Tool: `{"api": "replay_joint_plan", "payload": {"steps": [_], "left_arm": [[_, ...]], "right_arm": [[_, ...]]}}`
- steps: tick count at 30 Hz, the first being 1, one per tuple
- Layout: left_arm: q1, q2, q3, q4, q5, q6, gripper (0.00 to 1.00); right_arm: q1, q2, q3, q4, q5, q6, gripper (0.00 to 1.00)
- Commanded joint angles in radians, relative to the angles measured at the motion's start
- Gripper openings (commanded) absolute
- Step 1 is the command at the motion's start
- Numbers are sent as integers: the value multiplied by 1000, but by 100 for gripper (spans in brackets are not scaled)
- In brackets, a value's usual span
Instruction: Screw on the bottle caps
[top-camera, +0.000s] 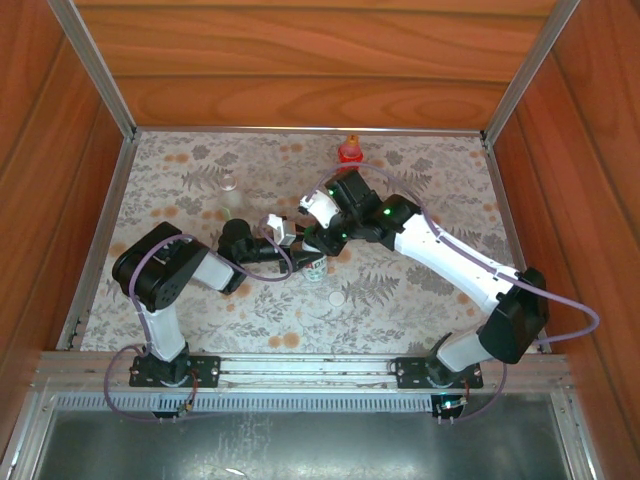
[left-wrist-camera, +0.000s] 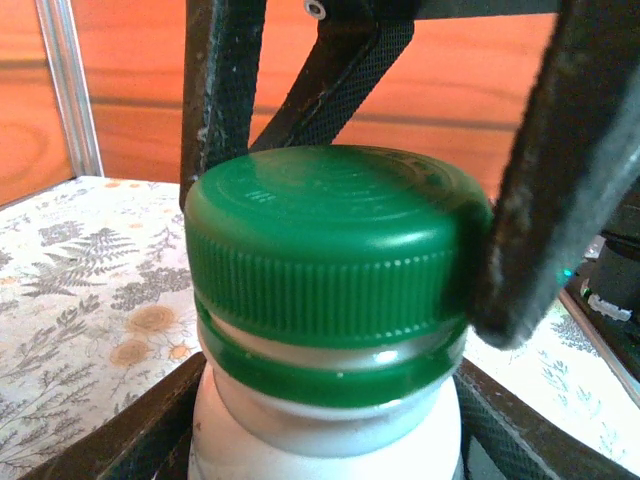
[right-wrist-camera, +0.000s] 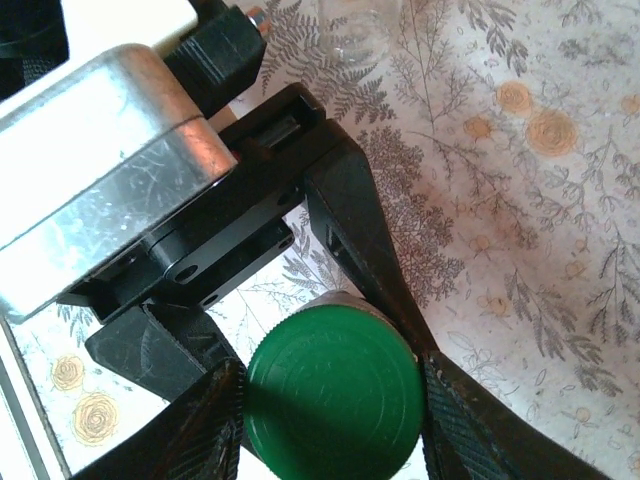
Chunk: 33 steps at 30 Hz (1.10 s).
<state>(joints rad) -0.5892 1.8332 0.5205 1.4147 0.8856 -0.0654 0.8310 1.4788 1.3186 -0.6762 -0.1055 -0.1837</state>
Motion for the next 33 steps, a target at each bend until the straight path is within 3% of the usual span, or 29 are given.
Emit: {"api": "replay_joint_plan", "payload": {"steps": [1, 6, 10, 19, 33], "left_arm": [[5, 21, 19, 2, -5, -22, 58], [5, 20, 18, 1, -2, -22, 58], [5, 21, 17, 1, -2, -23, 58], [5, 20, 9, 1, 2, -18, 57], [4, 31, 22, -2, 15, -17, 58]], "right_arm": [[17, 7, 10, -59, -42, 43, 53], [17, -29, -3, -27, -34, 66, 71], [17, -77, -29, 10, -21, 101, 77], [-10, -114, -43, 99, 16, 257, 78], [-74, -43, -4, 35, -33, 393, 71]]}}
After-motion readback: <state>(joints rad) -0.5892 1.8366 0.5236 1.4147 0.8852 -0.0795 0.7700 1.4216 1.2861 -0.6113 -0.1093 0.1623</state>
